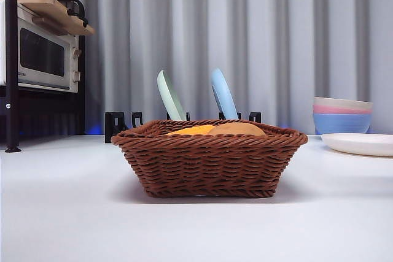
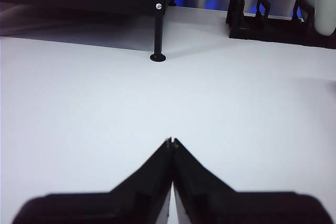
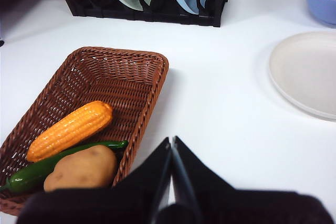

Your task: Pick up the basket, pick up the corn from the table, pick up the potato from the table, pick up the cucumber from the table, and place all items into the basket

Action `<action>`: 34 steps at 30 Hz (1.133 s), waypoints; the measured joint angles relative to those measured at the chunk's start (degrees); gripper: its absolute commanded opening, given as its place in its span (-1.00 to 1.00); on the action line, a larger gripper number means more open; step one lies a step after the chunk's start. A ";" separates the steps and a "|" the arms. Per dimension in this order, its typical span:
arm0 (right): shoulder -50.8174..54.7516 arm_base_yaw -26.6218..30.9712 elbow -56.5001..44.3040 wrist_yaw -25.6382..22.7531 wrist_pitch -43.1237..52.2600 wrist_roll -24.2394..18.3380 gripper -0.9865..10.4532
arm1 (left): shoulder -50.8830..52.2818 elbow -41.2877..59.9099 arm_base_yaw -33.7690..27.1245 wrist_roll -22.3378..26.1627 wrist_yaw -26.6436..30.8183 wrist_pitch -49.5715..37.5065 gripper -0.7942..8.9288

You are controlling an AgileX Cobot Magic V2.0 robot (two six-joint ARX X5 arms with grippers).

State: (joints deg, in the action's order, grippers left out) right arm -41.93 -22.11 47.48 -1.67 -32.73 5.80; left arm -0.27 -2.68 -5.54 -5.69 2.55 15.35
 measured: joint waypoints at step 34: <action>27.39 20.26 -20.65 12.13 16.17 -12.85 -0.83 | 0.00 0.00 -0.04 0.00 0.00 0.00 -0.84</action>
State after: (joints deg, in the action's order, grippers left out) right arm -14.55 -1.85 26.83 10.46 -16.56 -7.05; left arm -0.27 -2.68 -5.58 -5.69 2.55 15.35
